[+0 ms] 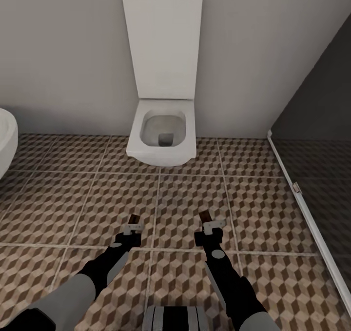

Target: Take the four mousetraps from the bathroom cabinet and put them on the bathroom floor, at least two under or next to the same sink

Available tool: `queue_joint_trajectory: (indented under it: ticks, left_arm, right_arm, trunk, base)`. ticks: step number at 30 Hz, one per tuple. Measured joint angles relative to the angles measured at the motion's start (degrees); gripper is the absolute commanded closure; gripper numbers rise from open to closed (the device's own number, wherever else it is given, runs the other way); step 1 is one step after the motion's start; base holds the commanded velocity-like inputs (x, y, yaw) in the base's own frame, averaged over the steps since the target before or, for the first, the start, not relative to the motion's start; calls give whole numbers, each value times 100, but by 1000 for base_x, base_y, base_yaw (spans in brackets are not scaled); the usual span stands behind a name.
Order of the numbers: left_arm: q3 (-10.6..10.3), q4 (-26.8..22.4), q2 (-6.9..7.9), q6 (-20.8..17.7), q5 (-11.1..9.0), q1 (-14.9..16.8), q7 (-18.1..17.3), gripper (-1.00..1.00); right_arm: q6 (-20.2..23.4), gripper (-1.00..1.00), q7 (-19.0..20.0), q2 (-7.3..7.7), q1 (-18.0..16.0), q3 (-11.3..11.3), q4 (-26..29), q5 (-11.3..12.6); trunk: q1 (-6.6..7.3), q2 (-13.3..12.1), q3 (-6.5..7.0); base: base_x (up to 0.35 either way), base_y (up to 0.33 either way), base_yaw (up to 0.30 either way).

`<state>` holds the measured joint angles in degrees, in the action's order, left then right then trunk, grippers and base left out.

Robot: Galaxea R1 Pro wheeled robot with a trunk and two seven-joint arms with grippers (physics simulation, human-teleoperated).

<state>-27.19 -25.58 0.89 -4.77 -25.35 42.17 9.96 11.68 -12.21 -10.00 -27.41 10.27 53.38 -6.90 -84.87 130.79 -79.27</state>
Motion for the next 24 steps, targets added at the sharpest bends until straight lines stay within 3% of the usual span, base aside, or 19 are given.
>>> queue_joint_trajectory:
  ticks: [6, 14, 18, 24]
  left_arm:
    - [0, -4, 0, 7, 0, 0, 8, 100]
    - [-1, -168, 10, 12, 6, -8, 6, 100]
    - [3, -832, 139, -33, 10, -9, 10, 100]
    - [25, -1706, 318, -233, 14, -10, 9, 100]
  right_arm:
    - [-35, 100, 3, 0, 0, 5, 40, -6]
    - [-43, 100, 223, 31, 0, 49, 590, -32]
    - [-19, 100, 1085, 120, -8, 63, 735, -160]
    - [-19, 100, 1840, 301, -33, 70, 757, -389]
  trunk:
    - [0, 0, -37]
    - [0, 0, -43]
    - [0, 0, -43]
    - [0, 0, -43]
  base:
    - [0, 0, 0]
    - [0, 0, 0]
    - [0, 0, 0]
    - [0, 0, 0]
